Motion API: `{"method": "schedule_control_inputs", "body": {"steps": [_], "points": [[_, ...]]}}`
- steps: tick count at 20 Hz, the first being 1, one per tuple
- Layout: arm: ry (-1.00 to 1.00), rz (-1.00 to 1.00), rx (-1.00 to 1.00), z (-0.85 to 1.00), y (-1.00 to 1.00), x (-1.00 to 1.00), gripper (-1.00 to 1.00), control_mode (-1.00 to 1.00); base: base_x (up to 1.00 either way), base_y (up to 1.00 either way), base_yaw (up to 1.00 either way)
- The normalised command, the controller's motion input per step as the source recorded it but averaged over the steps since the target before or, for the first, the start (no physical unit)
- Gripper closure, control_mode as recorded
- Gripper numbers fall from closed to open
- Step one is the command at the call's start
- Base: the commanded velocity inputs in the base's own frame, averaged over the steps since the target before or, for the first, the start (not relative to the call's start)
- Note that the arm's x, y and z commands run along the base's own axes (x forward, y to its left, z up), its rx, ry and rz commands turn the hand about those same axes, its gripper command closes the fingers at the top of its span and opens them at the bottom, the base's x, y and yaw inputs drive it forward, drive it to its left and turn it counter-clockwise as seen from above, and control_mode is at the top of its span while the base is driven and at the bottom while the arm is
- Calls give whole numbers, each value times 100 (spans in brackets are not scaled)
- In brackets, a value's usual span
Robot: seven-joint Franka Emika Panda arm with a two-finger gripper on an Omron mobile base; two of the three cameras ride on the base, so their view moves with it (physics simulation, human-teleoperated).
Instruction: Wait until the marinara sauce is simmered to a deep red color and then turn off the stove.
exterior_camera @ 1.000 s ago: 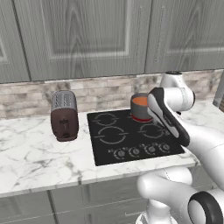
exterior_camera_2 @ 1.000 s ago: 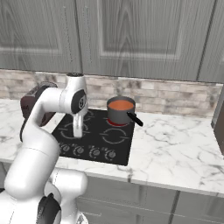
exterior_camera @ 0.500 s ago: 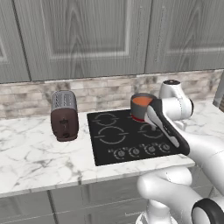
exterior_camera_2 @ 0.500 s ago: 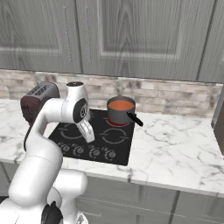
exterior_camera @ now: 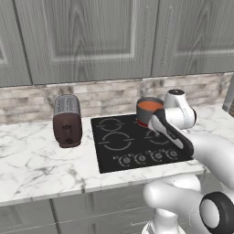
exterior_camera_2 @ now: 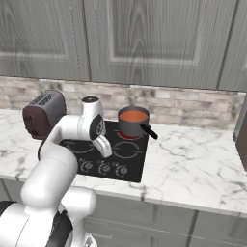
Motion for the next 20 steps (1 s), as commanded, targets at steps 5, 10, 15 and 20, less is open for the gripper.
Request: {"method": "schedule_control_inputs", "body": {"steps": [5,10,15,20], "points": [[-1,2,0,-31,0,28,-100,-100,0,0,0],[-1,1,0,-29,0,3,-100,-100,0,0,0],[0,0,0,-22,0,0,-100,-100,0,0,0],[0,0,0,-18,0,0,-100,-100,0,0,0]]}}
